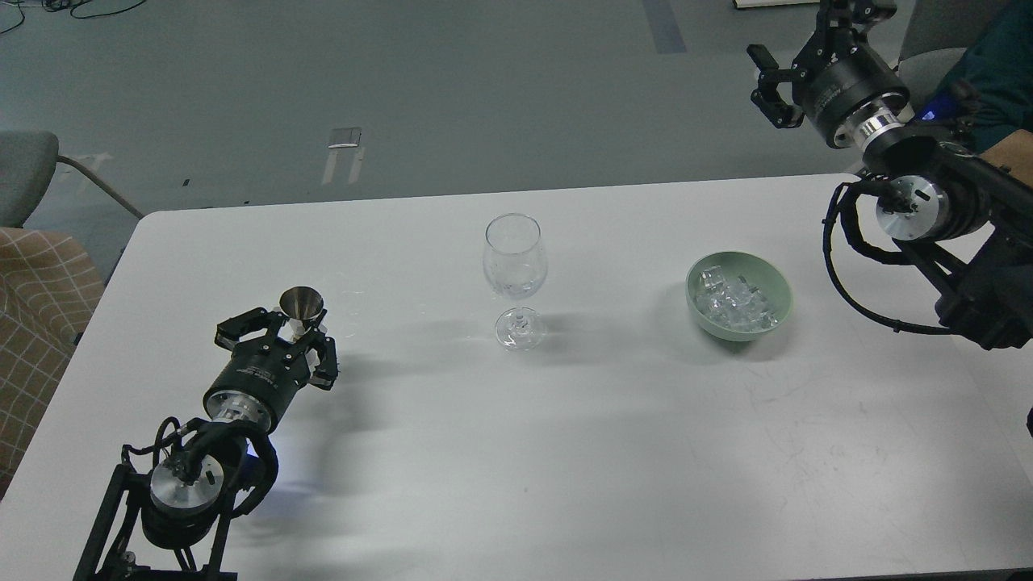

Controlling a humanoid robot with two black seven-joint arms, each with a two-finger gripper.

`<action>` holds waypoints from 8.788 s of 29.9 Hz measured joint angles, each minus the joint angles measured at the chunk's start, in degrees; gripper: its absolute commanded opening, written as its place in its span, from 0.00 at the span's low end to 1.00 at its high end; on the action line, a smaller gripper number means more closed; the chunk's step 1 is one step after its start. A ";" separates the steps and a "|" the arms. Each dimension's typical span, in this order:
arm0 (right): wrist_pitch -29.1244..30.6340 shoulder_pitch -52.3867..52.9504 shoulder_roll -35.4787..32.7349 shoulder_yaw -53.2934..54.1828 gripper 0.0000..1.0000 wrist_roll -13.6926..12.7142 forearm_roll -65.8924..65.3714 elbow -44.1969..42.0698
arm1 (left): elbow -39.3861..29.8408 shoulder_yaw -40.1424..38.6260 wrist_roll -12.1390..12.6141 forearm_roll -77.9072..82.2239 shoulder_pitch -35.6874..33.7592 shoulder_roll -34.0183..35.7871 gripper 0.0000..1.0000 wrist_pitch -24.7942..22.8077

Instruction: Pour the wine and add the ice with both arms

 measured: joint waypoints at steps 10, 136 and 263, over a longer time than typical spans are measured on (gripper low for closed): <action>-0.08 -0.07 0.01 0.00 1.00 0.00 0.00 0.43 | 0.44 0.00 -0.09 -0.05 0.01 0.00 0.41 0.02; -14.61 -18.45 -14.25 -10.08 0.48 0.87 -100.36 12.77 | 5.41 -6.37 3.03 9.42 -27.64 20.65 0.98 -21.55; 18.61 44.28 1.98 -40.19 0.00 8.21 -82.10 18.92 | 4.26 -6.22 2.86 9.53 -27.87 19.35 0.98 -21.44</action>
